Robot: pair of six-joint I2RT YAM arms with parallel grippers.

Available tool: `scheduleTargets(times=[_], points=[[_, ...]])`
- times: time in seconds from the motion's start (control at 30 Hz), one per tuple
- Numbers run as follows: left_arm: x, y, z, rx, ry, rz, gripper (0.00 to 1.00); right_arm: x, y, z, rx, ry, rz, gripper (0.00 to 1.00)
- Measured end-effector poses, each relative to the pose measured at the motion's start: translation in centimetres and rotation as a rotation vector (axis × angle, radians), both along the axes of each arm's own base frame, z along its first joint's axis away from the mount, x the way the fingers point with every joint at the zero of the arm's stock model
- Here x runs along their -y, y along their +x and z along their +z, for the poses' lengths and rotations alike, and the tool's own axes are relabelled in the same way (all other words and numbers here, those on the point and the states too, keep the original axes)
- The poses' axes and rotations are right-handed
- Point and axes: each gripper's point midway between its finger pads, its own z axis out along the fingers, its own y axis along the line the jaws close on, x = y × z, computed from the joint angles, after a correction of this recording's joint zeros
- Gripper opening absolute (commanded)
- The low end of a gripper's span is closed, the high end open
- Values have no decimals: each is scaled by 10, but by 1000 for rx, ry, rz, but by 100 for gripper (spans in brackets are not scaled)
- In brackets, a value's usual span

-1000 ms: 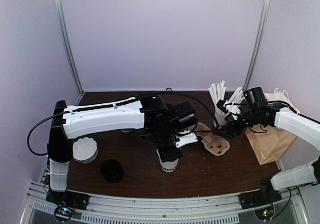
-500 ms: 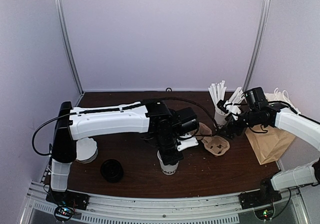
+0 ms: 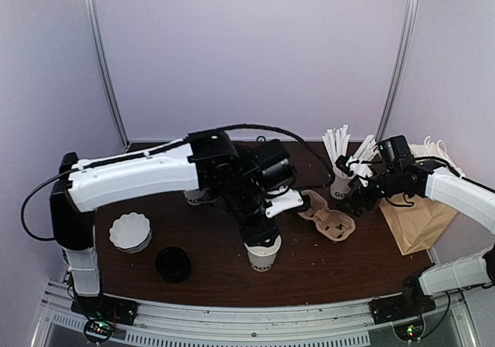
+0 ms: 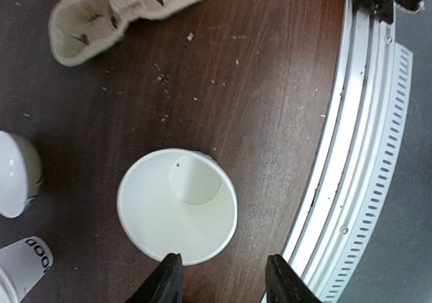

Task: Pack the takeout coffee

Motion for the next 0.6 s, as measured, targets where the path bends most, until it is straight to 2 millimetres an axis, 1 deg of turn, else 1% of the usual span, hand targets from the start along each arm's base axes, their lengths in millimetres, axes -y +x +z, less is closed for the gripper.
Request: scheduleTargets(times=[0.03,0.13,0.17,0.2,0.23,0.27,0.3,0.33,0.47,0.57,0.6], points=[[-4,1,16,23,-29,7,48,0,0,0,1,0,1,92],[-25,6,75,113,-139,53,49,0,0,0,4,-3,5,92],[-33,8,89,137,-164,74,48,0,0,0,4,-3,6,92],[-46,11,102,163,-180,109,48,0,0,0,5,-4,8,92],[-57,13,108,181,-179,150,48,0,0,0,5,-5,8,92],[-68,15,108,188,-166,195,48,0,0,0,5,-6,9,92],[-81,16,103,190,-138,239,48,0,-1,0,5,-7,11,92],[-94,17,93,186,-95,286,48,0,-1,0,4,-7,11,92],[-148,11,31,158,134,435,46,1,-2,-2,2,-12,13,92],[-183,4,-4,138,253,518,47,1,-2,-3,2,-14,15,92],[-191,1,-11,131,276,538,48,1,-2,-3,1,-14,15,92]])
